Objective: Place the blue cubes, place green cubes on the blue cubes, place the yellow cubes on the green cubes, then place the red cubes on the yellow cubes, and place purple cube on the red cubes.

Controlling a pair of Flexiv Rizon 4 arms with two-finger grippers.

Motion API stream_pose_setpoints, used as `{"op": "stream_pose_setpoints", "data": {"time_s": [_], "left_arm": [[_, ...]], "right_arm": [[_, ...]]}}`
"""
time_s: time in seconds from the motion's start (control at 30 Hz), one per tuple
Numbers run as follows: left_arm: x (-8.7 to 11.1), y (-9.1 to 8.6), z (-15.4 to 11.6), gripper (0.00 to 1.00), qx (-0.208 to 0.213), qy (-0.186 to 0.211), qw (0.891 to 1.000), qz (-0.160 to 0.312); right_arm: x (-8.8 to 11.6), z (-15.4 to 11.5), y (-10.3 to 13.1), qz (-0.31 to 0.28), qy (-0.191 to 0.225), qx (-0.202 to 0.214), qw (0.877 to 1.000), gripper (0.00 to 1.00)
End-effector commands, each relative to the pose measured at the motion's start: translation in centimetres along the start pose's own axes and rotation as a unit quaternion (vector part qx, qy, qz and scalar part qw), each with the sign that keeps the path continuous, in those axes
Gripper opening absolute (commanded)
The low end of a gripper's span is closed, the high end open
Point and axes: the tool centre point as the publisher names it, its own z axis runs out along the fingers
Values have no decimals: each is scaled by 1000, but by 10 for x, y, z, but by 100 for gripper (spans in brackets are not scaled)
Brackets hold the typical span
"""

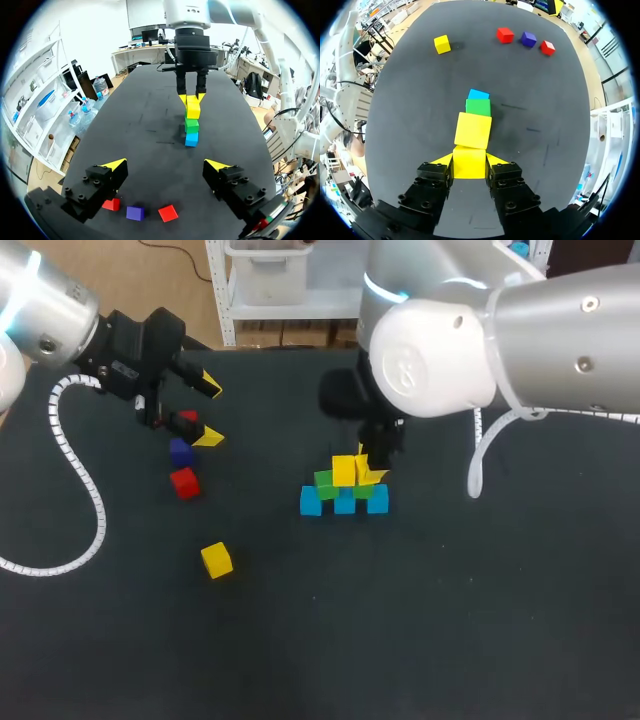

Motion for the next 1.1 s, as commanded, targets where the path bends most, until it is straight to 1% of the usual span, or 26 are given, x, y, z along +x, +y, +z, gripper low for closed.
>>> {"op": "stream_pose_setpoints", "data": {"time_s": [0.03,0.07,0.1,0.13,0.17,0.2,0.23,0.27,0.3,0.33,0.5,0.67,0.9,1.03,1.07,1.1], "left_arm": [[1,1,0,100,1,-2,1000,2],[1,1,0,100,1,-2,1000,2],[1,1,0,100,1,-2,1000,2],[1,1,0,100,1,-2,1000,2],[1,1,0,100,1,-2,1000,2],[1,1,0,100,1,-2,1000,2],[1,1,0,100,1,-2,1000,2],[1,1,0,100,1,-2,1000,2],[1,1,0,100,1,-2,1000,2],[1,1,0,100,1,-2,1000,2],[1,1,0,100,1,-2,1000,2],[1,1,0,100,1,-2,1000,2],[1,1,0,100,1,-2,1000,2],[1,1,0,100,1,-2,1000,2],[1,1,0,100,1,-2,1000,2],[1,1,0,100,1,-2,1000,2]], "right_arm": [[-1,3,-2,0,0,-2,1000,1],[-1,3,-2,0,-1,-2,1000,8],[-1,3,-2,0,-1,-2,1000,19],[-1,3,-2,0,-2,-2,1000,26],[-1,3,-2,0,-2,-2,1000,37],[-1,3,-2,0,-2,-1,1000,46],[-1,2,-2,0,-2,-1,1000,49],[-1,1,-2,0,-3,0,1000,66],[-1,1,-2,0,-3,1,1000,86],[-1,1,-2,0,-3,1,1000,100],[-1,-1,-2,3,-6,5,1000,100],[3,-8,-2,9,-23,18,1000,100],[17,-22,0,23,-59,40,997,100],[28,-28,3,37,-61,50,996,100],[31,-28,3,40,-68,49,996,81],[32,-27,3,42,-70,48,996,48]]}}
